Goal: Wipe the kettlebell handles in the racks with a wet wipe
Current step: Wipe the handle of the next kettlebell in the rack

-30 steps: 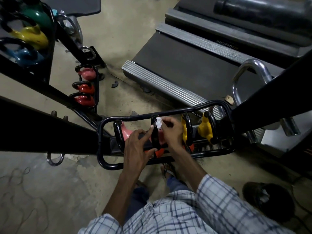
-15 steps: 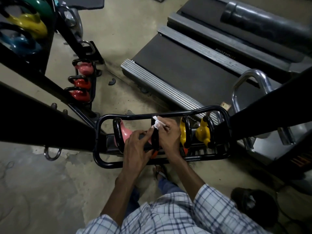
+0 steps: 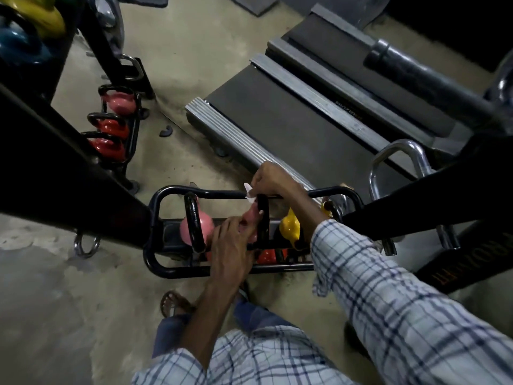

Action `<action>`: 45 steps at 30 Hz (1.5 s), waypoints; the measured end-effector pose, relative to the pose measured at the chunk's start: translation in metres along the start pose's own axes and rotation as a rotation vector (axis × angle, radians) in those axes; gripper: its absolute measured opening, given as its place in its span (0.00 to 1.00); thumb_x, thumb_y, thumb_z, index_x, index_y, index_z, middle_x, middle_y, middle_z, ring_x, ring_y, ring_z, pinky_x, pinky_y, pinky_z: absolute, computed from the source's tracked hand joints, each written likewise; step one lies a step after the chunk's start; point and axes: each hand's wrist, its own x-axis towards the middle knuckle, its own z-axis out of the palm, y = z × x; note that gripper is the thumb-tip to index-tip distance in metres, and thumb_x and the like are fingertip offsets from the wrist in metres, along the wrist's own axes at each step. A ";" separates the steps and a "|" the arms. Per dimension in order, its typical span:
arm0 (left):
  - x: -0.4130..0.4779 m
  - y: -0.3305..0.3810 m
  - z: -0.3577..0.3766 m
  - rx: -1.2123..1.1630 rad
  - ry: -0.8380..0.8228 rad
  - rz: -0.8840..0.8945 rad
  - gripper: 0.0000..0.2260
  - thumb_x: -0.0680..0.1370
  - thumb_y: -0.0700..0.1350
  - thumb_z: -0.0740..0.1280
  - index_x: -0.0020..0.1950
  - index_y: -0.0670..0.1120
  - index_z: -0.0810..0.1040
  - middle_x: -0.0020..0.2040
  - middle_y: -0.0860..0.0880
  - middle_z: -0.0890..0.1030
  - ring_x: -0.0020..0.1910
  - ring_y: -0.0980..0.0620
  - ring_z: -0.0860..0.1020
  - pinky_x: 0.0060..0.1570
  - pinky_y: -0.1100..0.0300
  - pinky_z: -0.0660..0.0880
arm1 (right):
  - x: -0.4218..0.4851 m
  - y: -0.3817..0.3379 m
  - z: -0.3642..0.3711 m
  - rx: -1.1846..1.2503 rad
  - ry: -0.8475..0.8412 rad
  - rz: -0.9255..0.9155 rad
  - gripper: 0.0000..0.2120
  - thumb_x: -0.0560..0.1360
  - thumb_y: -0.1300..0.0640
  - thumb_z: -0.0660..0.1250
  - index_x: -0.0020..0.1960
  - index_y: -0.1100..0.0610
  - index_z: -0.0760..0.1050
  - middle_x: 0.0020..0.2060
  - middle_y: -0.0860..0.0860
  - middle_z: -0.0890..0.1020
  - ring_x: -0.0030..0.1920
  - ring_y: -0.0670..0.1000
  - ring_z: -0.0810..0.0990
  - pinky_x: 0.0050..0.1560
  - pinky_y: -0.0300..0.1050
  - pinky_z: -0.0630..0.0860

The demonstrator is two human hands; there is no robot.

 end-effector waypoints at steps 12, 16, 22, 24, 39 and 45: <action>0.001 -0.007 -0.001 0.015 0.018 0.033 0.42 0.69 0.53 0.78 0.80 0.58 0.61 0.62 0.45 0.75 0.61 0.45 0.72 0.62 0.49 0.71 | -0.008 -0.008 -0.005 -0.187 0.072 -0.053 0.09 0.66 0.55 0.75 0.31 0.55 0.77 0.30 0.52 0.78 0.34 0.56 0.79 0.34 0.46 0.75; 0.000 -0.007 -0.006 0.001 0.030 0.052 0.42 0.69 0.47 0.77 0.80 0.57 0.61 0.60 0.46 0.75 0.59 0.46 0.73 0.61 0.50 0.72 | -0.009 0.000 -0.006 -0.125 0.032 -0.064 0.12 0.70 0.51 0.74 0.38 0.60 0.84 0.35 0.60 0.83 0.38 0.62 0.80 0.36 0.52 0.77; 0.002 -0.007 -0.005 -0.166 0.175 0.018 0.30 0.69 0.45 0.75 0.70 0.45 0.71 0.60 0.46 0.76 0.58 0.44 0.75 0.62 0.50 0.71 | -0.059 0.003 0.009 0.065 0.153 -0.102 0.08 0.71 0.49 0.77 0.41 0.53 0.86 0.31 0.45 0.81 0.32 0.45 0.78 0.33 0.38 0.69; 0.004 -0.007 -0.005 -0.192 0.193 0.009 0.31 0.69 0.46 0.75 0.70 0.45 0.70 0.63 0.45 0.75 0.60 0.43 0.75 0.62 0.49 0.71 | -0.083 0.004 0.025 0.109 0.224 -0.117 0.07 0.73 0.50 0.76 0.40 0.53 0.85 0.29 0.41 0.77 0.30 0.40 0.74 0.31 0.29 0.65; 0.016 -0.011 -0.012 -0.139 0.066 0.043 0.46 0.66 0.52 0.78 0.80 0.51 0.60 0.75 0.43 0.67 0.71 0.42 0.68 0.67 0.46 0.68 | -0.121 0.008 0.070 0.098 0.426 -0.055 0.10 0.73 0.42 0.72 0.50 0.46 0.84 0.43 0.45 0.78 0.39 0.46 0.78 0.37 0.41 0.75; 0.015 -0.012 -0.007 -0.109 0.075 0.014 0.48 0.65 0.58 0.78 0.80 0.49 0.61 0.75 0.43 0.68 0.71 0.42 0.68 0.68 0.46 0.66 | -0.057 -0.005 0.025 0.034 0.330 0.048 0.12 0.73 0.41 0.72 0.43 0.49 0.85 0.39 0.49 0.84 0.41 0.51 0.83 0.39 0.43 0.76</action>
